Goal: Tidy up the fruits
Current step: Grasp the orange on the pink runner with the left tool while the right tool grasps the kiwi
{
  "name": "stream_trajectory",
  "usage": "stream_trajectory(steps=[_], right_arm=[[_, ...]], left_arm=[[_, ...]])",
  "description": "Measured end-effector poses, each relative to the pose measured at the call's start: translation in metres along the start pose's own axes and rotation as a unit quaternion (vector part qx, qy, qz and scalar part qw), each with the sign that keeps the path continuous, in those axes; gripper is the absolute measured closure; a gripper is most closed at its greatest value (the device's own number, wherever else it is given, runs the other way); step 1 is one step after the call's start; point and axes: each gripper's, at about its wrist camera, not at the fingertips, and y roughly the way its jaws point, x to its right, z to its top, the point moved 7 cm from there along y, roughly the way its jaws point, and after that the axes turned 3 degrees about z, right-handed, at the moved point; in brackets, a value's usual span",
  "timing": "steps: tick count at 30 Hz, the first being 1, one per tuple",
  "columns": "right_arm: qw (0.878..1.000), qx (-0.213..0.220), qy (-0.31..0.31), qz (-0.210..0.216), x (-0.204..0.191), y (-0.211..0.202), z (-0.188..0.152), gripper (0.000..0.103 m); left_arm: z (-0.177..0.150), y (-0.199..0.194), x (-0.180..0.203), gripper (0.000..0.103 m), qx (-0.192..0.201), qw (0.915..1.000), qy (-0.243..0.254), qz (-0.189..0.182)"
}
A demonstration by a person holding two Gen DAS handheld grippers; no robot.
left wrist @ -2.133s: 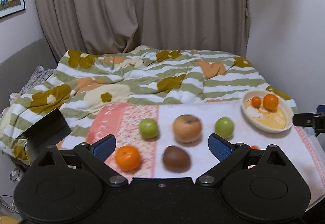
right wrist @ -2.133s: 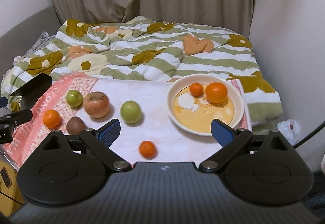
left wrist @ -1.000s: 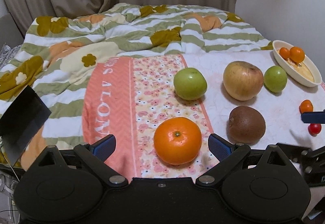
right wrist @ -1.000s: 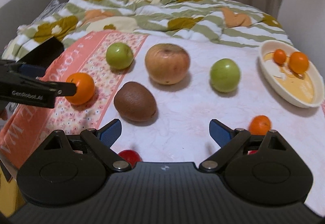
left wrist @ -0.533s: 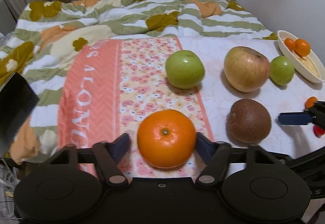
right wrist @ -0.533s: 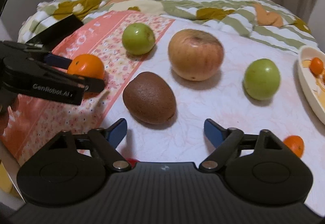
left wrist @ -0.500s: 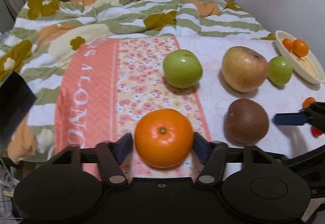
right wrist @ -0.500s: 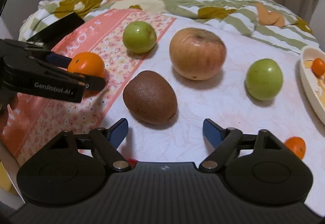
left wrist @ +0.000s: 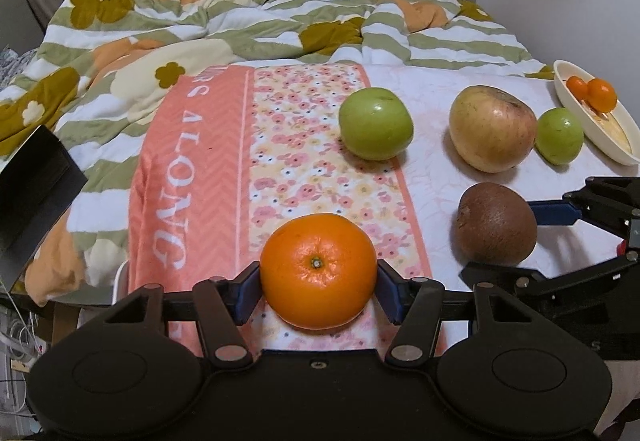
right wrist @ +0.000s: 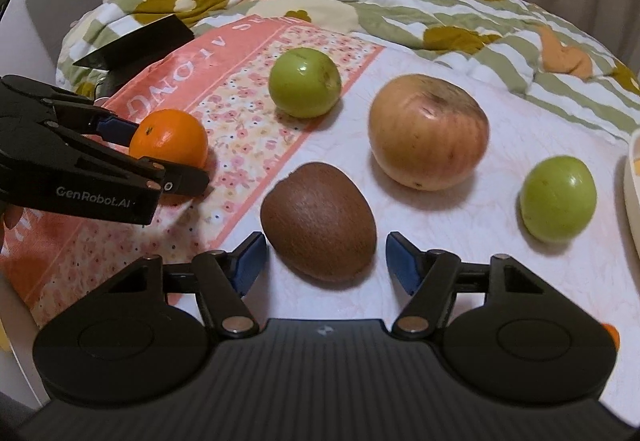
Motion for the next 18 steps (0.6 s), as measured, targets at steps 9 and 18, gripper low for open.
stream_trajectory(steps=[9, 18], right_arm=[[1.000, 0.011, -0.023, -0.006, -0.006, 0.004, 0.005, 0.030], [1.000, 0.021, -0.008, -0.004, -0.011, -0.011, 0.005, 0.031]], left_arm=[[-0.007, -0.006, -0.004, 0.040, 0.000, 0.9998, -0.017, 0.007], [-0.009, -0.025, -0.005, 0.040, 0.015, 0.9995, -0.027, 0.005]])
